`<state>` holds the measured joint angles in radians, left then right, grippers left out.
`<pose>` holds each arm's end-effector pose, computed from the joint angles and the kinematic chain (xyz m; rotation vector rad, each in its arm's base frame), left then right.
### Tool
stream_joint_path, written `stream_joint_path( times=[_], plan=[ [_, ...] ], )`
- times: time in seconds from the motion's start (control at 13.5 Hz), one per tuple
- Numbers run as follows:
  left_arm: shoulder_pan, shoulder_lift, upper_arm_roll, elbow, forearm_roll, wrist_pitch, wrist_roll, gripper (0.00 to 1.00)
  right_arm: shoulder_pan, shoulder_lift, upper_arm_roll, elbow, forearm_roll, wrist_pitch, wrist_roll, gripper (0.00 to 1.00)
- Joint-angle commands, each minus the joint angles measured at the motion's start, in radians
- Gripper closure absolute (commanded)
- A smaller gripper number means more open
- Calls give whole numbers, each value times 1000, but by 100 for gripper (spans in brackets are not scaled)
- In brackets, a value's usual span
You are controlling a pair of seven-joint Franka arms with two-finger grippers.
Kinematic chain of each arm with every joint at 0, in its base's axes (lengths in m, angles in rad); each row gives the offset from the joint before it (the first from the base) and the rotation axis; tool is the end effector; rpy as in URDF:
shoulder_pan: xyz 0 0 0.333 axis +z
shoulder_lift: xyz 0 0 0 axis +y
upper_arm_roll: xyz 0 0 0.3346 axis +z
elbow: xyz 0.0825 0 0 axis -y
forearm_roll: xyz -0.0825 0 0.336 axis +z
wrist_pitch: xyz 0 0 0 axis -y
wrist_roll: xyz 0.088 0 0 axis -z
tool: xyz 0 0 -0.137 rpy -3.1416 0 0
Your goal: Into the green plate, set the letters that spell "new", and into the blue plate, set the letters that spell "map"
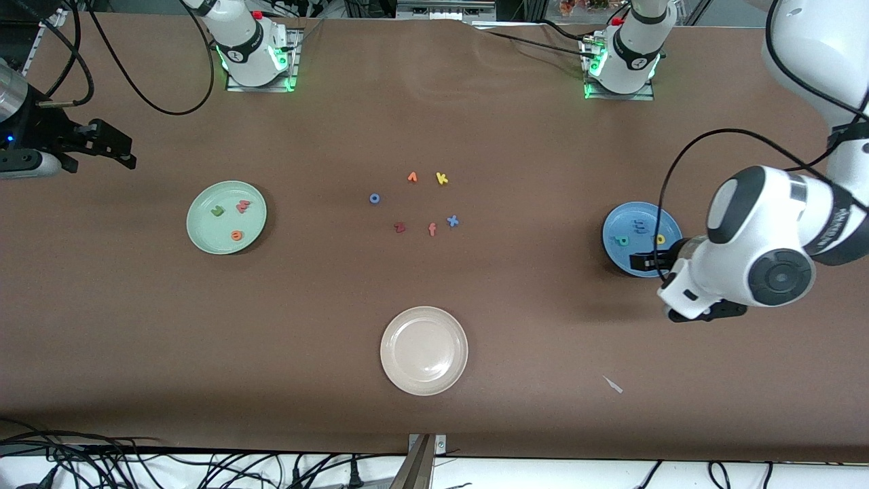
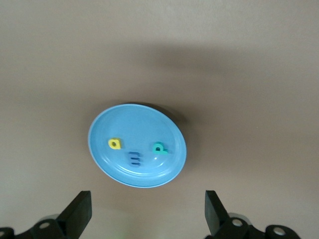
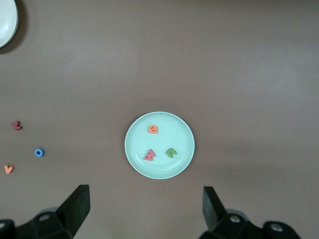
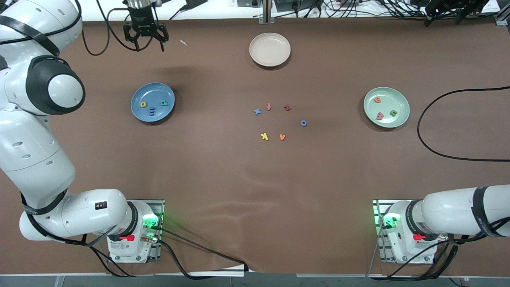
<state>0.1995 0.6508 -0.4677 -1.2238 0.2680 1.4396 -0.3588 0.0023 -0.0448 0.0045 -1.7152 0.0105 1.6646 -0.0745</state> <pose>0.6342 -0.0588 0.3920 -2.9932 -0.1611 0.5450 0.4972 0.0048 0.5821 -3.1286 -0.1257 0.0085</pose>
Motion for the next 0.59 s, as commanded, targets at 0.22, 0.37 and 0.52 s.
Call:
stream_joint_path(
  times=[0.22, 0.37, 0.52],
  plan=[
    [-84, -137, 302, -8, -324, -2, 214, 0, -1, 10, 3, 25, 11, -19, 4, 0],
    [-84, -193, 313, -73, -352, 57, 224, 0, -1, 10, 3, 25, 11, -19, 5, 0],
    [-83, -287, 313, -222, -355, 177, 233, 0, -1, 10, 3, 25, 11, -19, 4, 0]
  ],
)
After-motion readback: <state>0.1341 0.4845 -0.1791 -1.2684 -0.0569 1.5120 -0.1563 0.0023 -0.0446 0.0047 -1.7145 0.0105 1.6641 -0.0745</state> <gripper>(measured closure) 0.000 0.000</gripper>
